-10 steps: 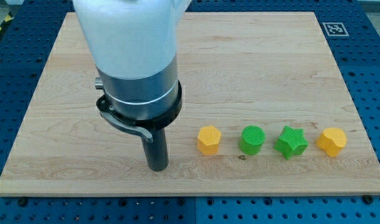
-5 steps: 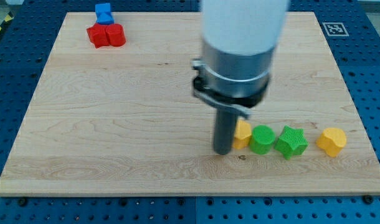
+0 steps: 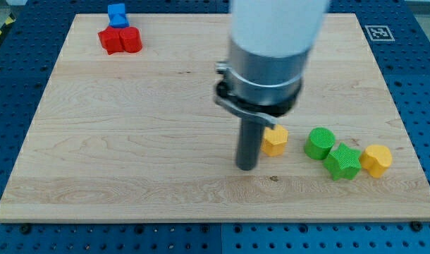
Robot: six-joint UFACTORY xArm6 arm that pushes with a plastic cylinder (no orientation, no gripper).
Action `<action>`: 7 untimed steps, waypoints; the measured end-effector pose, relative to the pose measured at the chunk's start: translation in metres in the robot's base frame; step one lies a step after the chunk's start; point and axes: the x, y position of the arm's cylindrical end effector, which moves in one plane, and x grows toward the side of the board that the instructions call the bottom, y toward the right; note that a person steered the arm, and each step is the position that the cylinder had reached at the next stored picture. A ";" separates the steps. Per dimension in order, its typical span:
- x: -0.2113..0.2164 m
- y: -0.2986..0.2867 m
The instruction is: Move the yellow hexagon into the green blocks
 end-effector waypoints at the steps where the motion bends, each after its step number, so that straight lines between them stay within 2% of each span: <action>1: -0.038 -0.012; 3: -0.041 0.039; 6: -0.010 0.109; 7: -0.019 0.098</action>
